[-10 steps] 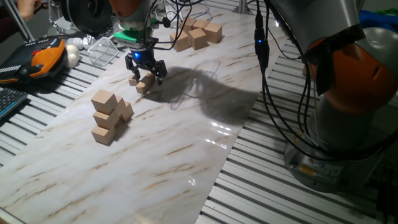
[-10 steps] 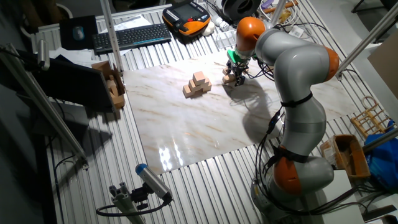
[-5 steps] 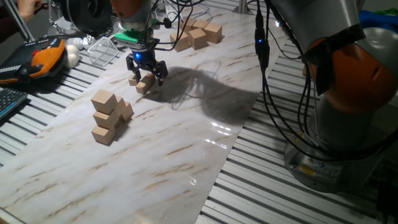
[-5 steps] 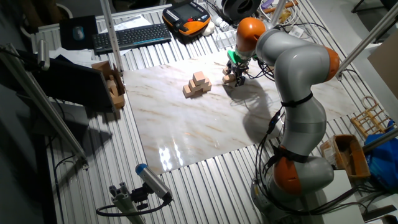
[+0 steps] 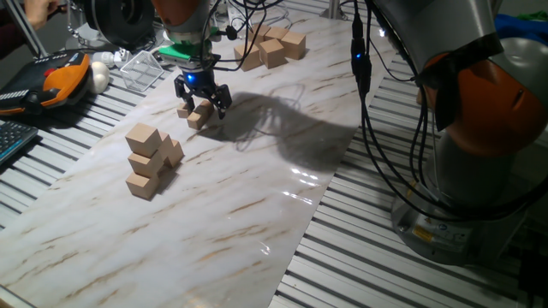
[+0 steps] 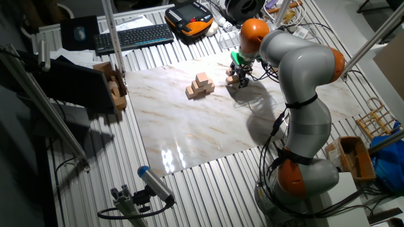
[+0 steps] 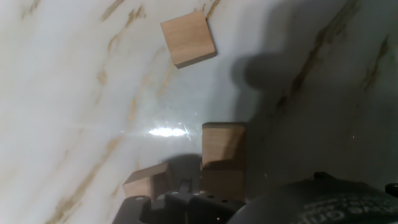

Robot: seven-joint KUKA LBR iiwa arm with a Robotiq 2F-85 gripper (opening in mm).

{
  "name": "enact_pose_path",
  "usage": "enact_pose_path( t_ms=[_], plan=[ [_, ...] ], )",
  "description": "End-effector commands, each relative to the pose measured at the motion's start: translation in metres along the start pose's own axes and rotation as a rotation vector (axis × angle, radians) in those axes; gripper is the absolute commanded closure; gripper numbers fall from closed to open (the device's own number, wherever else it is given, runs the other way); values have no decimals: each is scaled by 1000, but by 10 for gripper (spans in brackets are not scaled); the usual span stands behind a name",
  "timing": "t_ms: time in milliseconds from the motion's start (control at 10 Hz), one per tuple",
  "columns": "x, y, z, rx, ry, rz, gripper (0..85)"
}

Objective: Stack the blocks into a pyramid shape

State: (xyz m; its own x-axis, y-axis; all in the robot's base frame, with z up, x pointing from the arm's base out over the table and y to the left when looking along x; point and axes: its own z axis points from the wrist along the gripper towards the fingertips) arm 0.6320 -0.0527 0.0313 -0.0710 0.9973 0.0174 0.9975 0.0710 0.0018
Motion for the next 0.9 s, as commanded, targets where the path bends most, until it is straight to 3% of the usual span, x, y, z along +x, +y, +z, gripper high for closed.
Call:
enact_pose_path(
  t_ms=[0,800],
  plan=[
    [0,0,0,0,-1,0,0],
    [0,-3,3,2,3,4,0]
  ],
)
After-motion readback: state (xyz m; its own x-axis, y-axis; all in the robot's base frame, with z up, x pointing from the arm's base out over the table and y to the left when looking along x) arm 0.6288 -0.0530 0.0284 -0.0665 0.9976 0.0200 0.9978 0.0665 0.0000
